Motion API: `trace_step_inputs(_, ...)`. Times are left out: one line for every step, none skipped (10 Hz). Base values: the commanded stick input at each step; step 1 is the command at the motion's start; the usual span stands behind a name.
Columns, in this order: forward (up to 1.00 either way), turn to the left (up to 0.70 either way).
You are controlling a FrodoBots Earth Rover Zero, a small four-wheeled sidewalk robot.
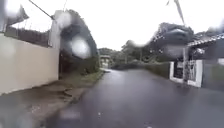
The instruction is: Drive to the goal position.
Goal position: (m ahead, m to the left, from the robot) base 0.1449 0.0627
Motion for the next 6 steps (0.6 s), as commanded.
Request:
trace_step_inputs(0.24, 0.0)
trace_step_inputs(0.09, 0.0)
trace_step_inputs(0.0, 0.0)
trace_step_inputs(0.0, 0.0)
trace_step_inputs(0.0, 0.0)
trace_step_inputs(0.0, 0.0)
